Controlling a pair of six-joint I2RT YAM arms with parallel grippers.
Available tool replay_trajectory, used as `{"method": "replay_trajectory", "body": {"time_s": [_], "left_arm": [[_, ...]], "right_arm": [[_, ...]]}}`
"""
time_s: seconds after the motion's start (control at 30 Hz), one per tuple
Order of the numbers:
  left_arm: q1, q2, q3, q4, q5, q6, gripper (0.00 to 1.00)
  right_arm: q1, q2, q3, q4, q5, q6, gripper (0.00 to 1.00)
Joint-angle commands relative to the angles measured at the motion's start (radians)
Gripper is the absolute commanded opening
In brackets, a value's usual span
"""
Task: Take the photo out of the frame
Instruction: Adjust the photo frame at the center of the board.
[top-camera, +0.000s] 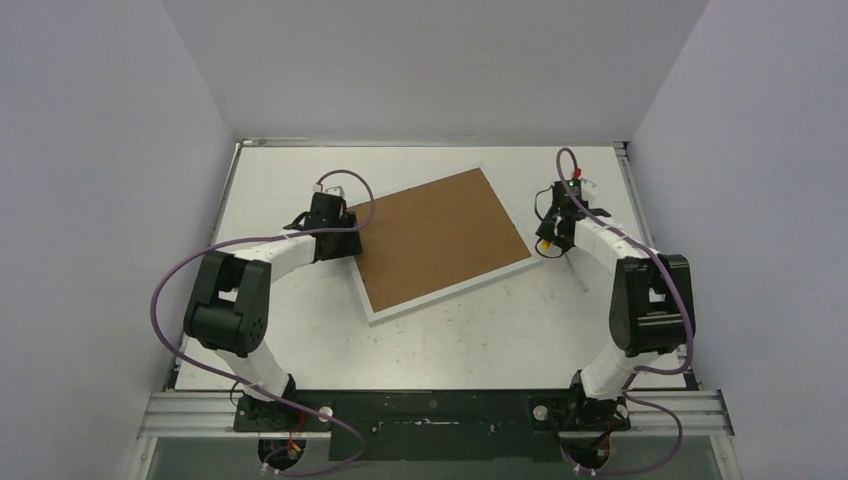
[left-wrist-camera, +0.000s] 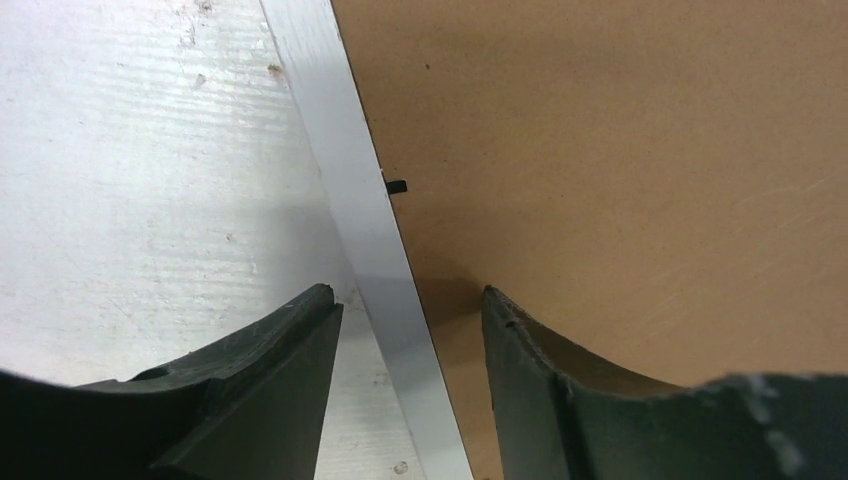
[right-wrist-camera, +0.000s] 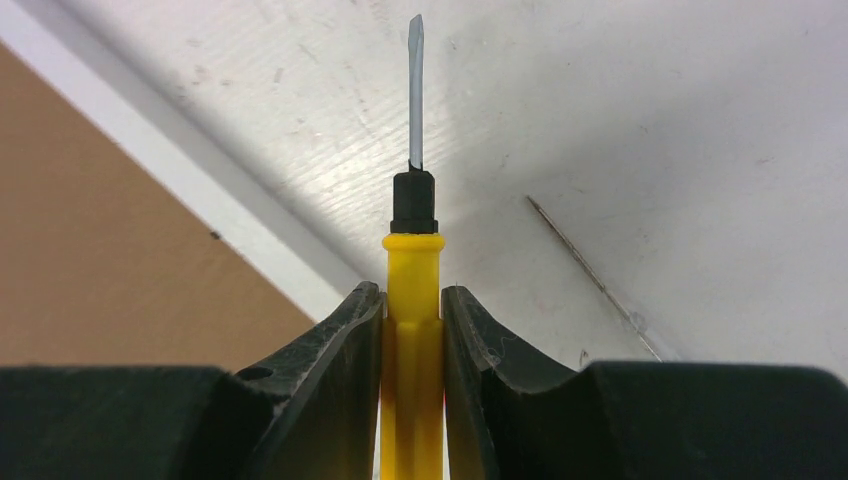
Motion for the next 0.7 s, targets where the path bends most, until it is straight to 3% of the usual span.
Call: {"method": "replay_trajectory", "body": {"time_s": [0.0, 0.13, 0.37, 0.47, 0.67], "left_arm": [[-0.004, -0.084, -0.025, 0.024, 0.044, -0.037, 0.57], [0.015, -0.218, -0.142, 0.16, 0.033, -0.085, 0.7], [0.169, -0.203, -0.172, 0.216, 0.146, -0.218, 0.69], [0.184, -0.196, -0.184, 0.247, 0.079, -0.235, 0.7], [0.253, -0.105, -0.121, 0.249, 0.073, -0.267, 0.7]], "right_arm": [[0.013, 0.06, 0.043, 0.087, 0.085, 0.022, 0.05], [0.04, 0.106, 0.044, 0.096, 0.093, 0.012, 0.05], [0.117, 0.12, 0.0, 0.07, 0.065, 0.016, 0.05], [0.142, 0.075, -0.049, 0.071, 0.074, 0.02, 0.05], [0.169, -0.006, -0.15, 0.073, 0.017, 0.034, 0.05]]}}
